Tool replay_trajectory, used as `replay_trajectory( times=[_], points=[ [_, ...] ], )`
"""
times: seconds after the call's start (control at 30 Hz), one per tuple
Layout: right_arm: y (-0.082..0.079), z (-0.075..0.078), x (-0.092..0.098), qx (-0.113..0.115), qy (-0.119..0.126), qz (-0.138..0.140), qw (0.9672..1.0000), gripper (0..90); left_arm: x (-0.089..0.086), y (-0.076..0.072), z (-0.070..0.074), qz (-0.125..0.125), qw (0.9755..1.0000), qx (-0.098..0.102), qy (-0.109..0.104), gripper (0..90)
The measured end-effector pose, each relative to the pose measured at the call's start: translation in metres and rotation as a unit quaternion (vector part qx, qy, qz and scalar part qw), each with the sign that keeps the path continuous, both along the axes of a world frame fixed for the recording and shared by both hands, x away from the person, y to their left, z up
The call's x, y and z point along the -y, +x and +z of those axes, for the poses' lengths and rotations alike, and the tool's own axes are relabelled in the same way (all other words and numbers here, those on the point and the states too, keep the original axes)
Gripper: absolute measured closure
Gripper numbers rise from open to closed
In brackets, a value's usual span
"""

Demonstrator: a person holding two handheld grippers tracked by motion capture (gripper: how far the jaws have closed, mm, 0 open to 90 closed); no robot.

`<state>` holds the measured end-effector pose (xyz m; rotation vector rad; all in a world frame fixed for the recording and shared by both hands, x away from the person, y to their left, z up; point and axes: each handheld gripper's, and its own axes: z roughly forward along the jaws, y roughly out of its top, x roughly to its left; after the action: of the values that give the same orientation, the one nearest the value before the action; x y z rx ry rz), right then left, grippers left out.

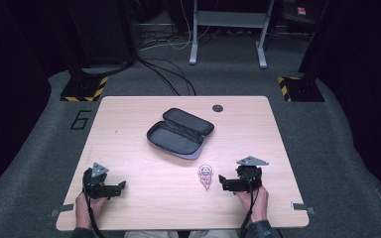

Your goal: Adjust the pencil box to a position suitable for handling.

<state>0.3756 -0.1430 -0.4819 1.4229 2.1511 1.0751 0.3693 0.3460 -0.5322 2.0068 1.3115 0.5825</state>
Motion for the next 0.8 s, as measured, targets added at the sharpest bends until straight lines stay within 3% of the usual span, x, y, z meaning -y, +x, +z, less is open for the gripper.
replay_trajectory(
  times=[0.23, 0.53, 0.7, 0.8],
  points=[
    [0.005, -0.005, -0.033, -0.01, 0.0, 0.016, 0.9998, 0.6, 0.0, 0.0, 0.0, 0.002, 1.0, -0.001, -0.003, 2.7],
    [0.013, -0.012, -0.053, -0.013, -0.002, 0.026, 0.9996, 3.3, 0.0, 0.0, 0.0, 0.003, 1.0, -0.001, -0.004, 3.0],
    [0.02, -0.022, -0.067, -0.03, -0.004, 0.018, 0.9994, 13.5, 0.0, 0.0, 0.0, 0.003, 1.0, -0.001, -0.004, 3.0],
    [0.022, -0.025, -0.074, -0.04, -0.011, 0.004, 0.9991, 14.5, 0.0, 0.0, 0.0, 0.003, 1.0, -0.001, -0.004, 3.0]
  ],
)
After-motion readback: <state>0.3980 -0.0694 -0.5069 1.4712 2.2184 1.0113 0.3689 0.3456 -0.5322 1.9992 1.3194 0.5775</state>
